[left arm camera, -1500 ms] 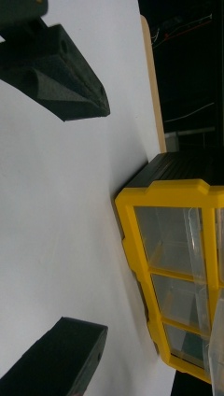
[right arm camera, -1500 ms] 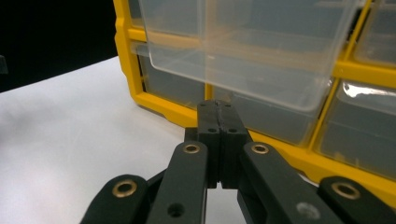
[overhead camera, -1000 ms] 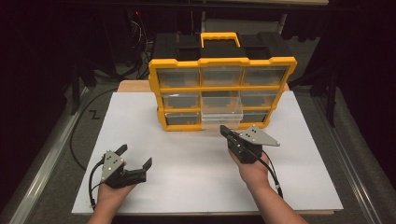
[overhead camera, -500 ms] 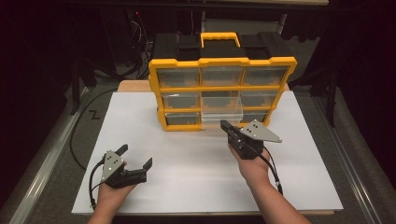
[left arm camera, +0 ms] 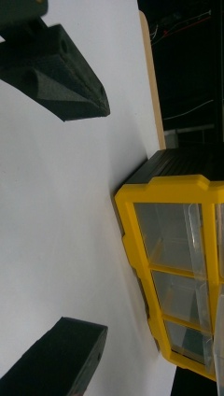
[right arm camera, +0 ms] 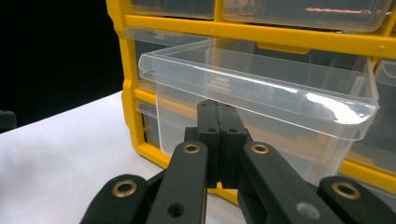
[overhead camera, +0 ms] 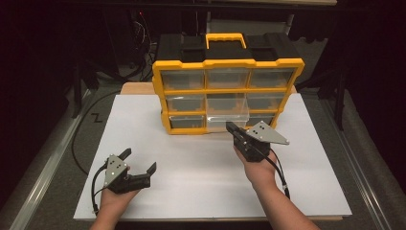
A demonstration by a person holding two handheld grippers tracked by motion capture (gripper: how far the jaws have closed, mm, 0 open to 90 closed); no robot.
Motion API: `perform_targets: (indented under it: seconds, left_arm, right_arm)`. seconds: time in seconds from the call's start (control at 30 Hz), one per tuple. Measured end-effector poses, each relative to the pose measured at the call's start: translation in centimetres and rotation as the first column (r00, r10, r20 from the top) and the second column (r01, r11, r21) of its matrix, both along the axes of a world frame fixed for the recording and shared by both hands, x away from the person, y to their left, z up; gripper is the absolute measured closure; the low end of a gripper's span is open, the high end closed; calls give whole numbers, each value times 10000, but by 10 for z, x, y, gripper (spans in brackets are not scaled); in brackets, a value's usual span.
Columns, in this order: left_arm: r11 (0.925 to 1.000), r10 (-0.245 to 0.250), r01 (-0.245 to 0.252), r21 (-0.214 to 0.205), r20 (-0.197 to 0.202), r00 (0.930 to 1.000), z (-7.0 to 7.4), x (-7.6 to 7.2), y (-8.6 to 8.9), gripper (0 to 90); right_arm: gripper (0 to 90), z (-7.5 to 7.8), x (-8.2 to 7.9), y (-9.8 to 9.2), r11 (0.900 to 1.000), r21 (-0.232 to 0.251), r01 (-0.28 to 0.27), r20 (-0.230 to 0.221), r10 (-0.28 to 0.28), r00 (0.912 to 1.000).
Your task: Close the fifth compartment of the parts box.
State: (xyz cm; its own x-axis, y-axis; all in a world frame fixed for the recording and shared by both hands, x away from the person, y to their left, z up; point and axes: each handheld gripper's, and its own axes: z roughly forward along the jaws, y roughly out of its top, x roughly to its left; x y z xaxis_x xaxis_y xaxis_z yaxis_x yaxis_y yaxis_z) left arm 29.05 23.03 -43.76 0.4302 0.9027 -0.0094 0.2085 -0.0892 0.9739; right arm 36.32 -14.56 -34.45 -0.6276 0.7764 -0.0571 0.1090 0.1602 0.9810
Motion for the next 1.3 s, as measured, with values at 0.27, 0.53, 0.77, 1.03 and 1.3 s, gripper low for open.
perform_targets:
  seconds: [0.27, 0.53, 0.77, 1.03, 1.3]
  left_arm:
    - [10000, -41, 41, 0, 20, 10000, 0, 0, 0, 2]
    - [10000, -17, 17, 46, -34, 10000, -1, 0, 0, 1]
    - [10000, -42, 42, 36, 18, 10000, 0, -1, -1, 2]
    - [10000, -22, 22, 39, 23, 10000, -1, -1, -1, 2]
    - [10000, -11, 11, 34, 35, 10000, 0, -1, 0, 2]
  right_arm:
    - [900, -3, 0, 0, 10000, -97, 19, 3, -19, 10000]
    - [900, -5, 2, -4, 9998, -4, 176, -60, -176, 9998]
    - [900, -5, 3, -4, 9999, -10, 168, -24, -168, 9999]
    - [900, -4, 5, 1, 9998, 27, 175, -6, -175, 9998]
    - [900, -2, 9, 6, 9999, -57, 137, 63, -137, 9999]
